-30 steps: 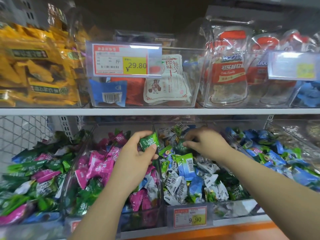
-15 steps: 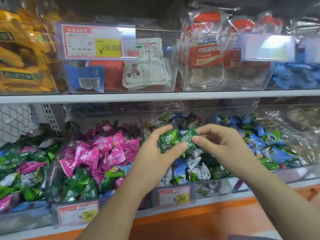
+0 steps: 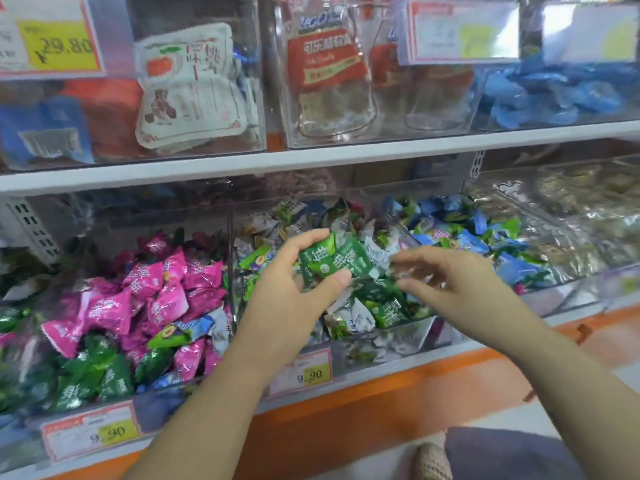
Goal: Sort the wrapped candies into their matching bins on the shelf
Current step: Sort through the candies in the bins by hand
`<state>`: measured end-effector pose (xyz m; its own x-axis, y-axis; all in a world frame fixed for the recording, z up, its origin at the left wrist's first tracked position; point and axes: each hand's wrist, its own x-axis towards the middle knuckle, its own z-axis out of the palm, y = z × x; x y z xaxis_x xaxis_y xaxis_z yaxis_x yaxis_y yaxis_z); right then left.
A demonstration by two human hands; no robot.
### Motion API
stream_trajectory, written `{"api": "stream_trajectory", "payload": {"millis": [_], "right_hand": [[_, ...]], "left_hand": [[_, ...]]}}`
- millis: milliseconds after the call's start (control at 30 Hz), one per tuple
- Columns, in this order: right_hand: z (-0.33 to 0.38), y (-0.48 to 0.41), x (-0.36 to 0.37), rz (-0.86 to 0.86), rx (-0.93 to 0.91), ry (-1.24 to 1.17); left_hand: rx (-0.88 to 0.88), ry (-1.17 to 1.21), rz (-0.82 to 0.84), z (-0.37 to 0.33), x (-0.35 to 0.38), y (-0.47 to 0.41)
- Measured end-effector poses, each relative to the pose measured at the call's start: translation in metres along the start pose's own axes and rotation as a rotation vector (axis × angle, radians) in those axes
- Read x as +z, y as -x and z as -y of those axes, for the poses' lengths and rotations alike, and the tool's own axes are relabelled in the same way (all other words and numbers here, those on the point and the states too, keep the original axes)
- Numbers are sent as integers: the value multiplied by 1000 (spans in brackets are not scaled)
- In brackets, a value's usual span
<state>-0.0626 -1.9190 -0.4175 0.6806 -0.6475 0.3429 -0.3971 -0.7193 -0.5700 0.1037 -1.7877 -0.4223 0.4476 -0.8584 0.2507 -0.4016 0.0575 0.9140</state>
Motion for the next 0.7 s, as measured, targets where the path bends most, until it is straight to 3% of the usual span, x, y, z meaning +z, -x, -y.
{"api": "stream_trajectory", "payload": {"millis": [167,333,533,700], "right_hand": [[-1,-1,7,156,-48,315],[9,-12,13,254,-69,546],[6,-21,21,380,-15,371],[-3,-24,26,374,-17,259]], "left_hand": [[3,41,-112,1,-10,-3],[21,46,-123,4,-16,-1],[0,32,-130,7,-19,3],[-22,42,-129,9,-20,3]]}}
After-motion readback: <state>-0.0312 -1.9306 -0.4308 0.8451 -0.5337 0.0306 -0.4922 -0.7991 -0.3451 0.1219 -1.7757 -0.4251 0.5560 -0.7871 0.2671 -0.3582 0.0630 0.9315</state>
